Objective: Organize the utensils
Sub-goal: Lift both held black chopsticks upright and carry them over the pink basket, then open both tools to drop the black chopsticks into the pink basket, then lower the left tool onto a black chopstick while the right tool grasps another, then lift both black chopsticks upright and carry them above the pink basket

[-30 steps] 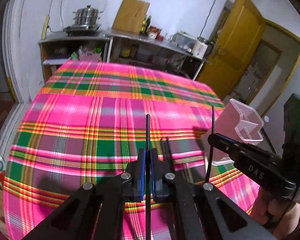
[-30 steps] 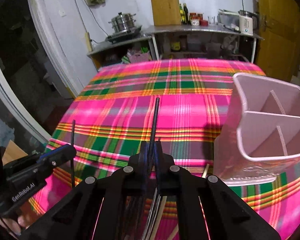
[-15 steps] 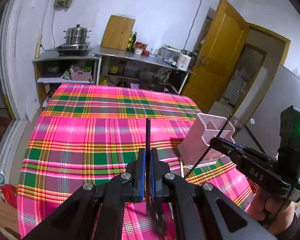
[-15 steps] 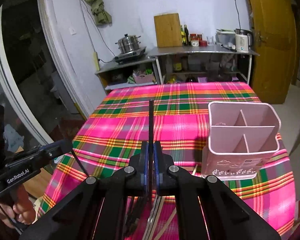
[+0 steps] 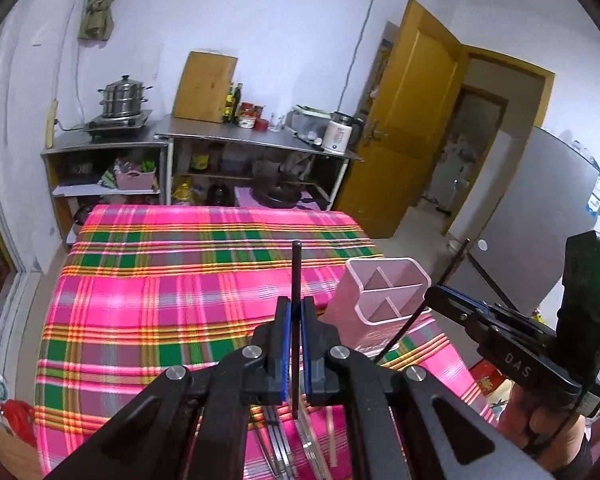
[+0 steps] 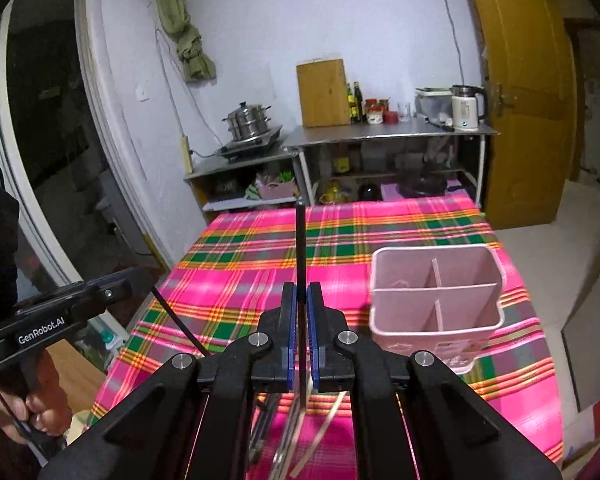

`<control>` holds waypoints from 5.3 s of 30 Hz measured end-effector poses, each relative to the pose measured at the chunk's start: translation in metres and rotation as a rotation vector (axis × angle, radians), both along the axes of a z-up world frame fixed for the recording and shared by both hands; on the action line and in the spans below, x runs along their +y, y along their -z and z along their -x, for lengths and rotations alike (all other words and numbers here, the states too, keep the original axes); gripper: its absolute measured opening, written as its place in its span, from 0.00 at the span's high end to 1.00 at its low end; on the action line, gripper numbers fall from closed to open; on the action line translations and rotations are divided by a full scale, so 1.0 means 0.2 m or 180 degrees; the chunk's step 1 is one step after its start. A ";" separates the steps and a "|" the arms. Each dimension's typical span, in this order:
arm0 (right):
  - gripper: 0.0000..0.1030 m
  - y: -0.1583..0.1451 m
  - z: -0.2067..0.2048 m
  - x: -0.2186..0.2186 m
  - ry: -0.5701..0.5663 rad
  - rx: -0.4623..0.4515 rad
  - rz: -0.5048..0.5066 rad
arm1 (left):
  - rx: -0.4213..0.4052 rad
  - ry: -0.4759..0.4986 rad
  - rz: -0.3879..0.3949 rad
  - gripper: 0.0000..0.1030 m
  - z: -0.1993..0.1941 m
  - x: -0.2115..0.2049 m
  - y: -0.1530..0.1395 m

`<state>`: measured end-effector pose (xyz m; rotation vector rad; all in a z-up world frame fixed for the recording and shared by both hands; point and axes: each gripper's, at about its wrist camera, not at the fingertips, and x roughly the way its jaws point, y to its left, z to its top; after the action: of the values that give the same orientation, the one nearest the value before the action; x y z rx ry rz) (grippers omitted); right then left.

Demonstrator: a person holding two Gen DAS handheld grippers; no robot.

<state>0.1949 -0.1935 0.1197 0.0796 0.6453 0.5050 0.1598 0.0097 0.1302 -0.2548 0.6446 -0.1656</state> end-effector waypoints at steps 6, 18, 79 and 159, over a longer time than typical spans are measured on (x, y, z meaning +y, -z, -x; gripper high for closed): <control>0.95 -0.09 -0.04 -0.14 0.0181 -0.0065 -0.0061 | 0.0004 0.0191 0.0096 0.96 -0.12 -0.11 -0.06; 0.95 -0.29 -0.18 -0.39 0.0558 -0.0335 -0.0241 | -0.0251 0.0354 0.0347 0.96 -0.40 -0.29 -0.26; 0.82 0.31 0.18 -0.17 0.0162 0.0230 0.0020 | 0.0063 -0.0007 -0.0047 0.70 0.17 -0.02 0.45; 0.93 1.02 -0.28 0.57 -0.0210 0.1053 0.0693 | 0.0810 -0.0661 -0.0199 0.93 -0.16 0.28 1.11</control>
<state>0.2501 -0.0798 -0.0836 -0.0656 1.0257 0.4863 0.1915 0.0652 -0.0927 -0.2834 0.8690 0.0881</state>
